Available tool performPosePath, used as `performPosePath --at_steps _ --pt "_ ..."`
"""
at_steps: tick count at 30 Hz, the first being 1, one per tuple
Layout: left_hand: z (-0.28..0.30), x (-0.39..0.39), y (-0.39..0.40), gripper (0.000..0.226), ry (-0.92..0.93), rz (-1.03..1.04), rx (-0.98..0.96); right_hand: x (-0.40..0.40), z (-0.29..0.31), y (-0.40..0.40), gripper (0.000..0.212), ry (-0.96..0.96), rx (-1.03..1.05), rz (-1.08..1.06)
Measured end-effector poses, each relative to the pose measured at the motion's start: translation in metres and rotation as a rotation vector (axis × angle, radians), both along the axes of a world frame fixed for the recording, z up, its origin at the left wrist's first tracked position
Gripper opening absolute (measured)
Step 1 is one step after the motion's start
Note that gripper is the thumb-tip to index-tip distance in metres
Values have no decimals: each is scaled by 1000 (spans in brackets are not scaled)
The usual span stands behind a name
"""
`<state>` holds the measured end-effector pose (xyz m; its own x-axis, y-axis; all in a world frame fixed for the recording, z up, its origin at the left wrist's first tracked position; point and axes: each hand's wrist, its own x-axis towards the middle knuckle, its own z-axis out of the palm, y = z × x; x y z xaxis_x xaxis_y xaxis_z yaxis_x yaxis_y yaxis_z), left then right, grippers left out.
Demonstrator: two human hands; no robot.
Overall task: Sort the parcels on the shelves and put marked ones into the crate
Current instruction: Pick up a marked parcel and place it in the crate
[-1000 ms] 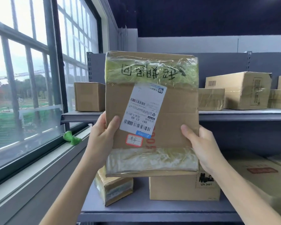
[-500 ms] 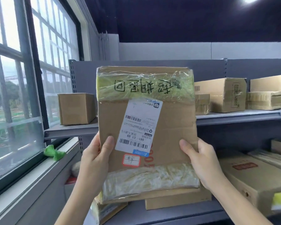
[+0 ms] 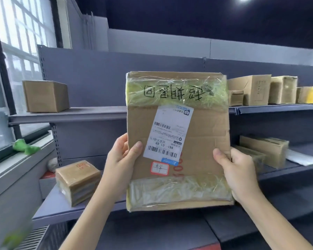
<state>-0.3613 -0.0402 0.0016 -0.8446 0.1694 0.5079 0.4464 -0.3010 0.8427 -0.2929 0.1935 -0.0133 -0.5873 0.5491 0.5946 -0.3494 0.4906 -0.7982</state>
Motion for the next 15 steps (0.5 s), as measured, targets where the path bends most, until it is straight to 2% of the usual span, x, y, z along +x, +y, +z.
performPosePath --at_steps 5,8,10,12,15 --pt "-23 61 62 30 -125 -62 -122 78 -22 75 46 -68 77 -111" --pt "-28 84 84 62 -163 24 -183 117 -24 105 45 -125 151 -159" --pt "-23 92 93 71 -78 156 -193 137 -25 122 45 -174 229 -174" --pt "-15 95 102 67 70 240 -269 152 -27 136 42 -222 296 -162" --pt "1 95 115 52 270 278 -585 165 -32 149 39 -300 383 -140"
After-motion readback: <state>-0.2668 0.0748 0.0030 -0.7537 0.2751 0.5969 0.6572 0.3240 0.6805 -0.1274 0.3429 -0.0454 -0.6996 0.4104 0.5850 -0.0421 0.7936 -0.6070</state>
